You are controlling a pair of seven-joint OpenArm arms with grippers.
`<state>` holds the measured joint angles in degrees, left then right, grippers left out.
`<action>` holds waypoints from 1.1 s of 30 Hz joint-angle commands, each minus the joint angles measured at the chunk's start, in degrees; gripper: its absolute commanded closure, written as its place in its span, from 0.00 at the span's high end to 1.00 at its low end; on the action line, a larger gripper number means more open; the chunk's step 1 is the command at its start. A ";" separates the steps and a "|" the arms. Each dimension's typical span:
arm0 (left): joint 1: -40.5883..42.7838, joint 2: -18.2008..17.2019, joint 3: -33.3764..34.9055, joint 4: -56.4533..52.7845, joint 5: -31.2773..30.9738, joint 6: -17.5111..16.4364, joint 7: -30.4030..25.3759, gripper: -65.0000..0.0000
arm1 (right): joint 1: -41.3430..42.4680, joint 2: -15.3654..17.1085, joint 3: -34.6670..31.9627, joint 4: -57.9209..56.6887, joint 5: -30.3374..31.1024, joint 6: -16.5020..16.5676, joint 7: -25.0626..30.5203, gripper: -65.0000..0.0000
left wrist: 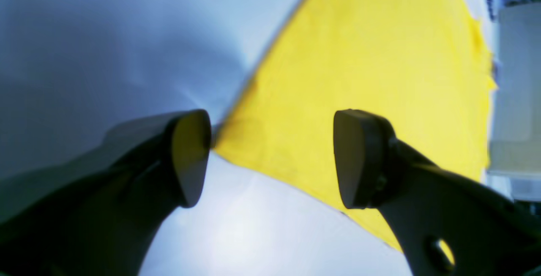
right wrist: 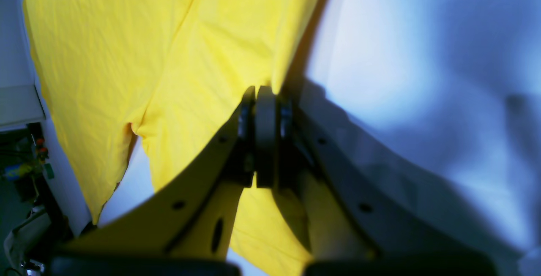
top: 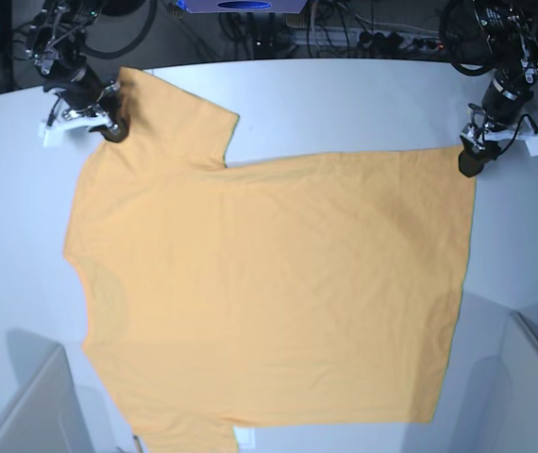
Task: Fold the T-shirt properly
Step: 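Grasp the shirt's shoulder corners with the left and right grippers, then lift the shoulders and drag the shirt toward the robot with both grippers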
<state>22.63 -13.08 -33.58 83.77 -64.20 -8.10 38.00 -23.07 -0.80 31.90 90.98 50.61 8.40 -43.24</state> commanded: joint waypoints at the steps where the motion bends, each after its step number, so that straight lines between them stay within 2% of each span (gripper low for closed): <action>1: 0.36 0.03 1.28 -0.38 1.48 1.46 3.36 0.68 | -0.62 0.31 0.06 0.05 -2.21 -1.41 -1.55 0.00; 4: 0.09 0.11 3.39 -0.38 1.48 1.46 3.01 0.68 | -0.62 0.31 0.06 0.05 -2.21 -1.41 -1.55 0.00; 7: -1.05 1.52 2.15 -0.56 1.66 1.46 3.10 0.68 | -0.62 0.49 0.06 0.05 -2.21 -1.41 -1.55 0.00; 14: -2.72 1.96 1.72 -3.28 1.83 1.46 3.19 0.65 | -0.62 0.49 0.06 0.05 -2.21 -1.41 -1.55 0.00; 16: -3.25 1.87 1.63 -4.78 1.83 1.46 3.10 0.51 | -0.62 0.49 0.06 0.05 -2.21 -1.41 -1.55 0.00; 21: -3.42 1.78 1.98 -5.22 1.92 1.46 3.10 0.00 | -0.62 0.40 0.14 0.05 -2.21 -1.41 -1.37 0.00; 27: -3.51 1.61 1.98 -4.95 3.33 1.55 3.36 0.00 | -2.64 0.14 0.14 1.81 -1.77 -1.41 -1.28 0.00; 33: -0.52 1.96 1.63 1.82 13.35 1.55 3.10 0.00 | -5.72 0.05 0.14 5.77 -1.77 -1.41 -1.20 0.00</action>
<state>21.21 -10.76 -31.77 85.34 -53.08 -8.16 39.20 -28.23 -1.10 31.86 96.01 49.63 7.73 -43.79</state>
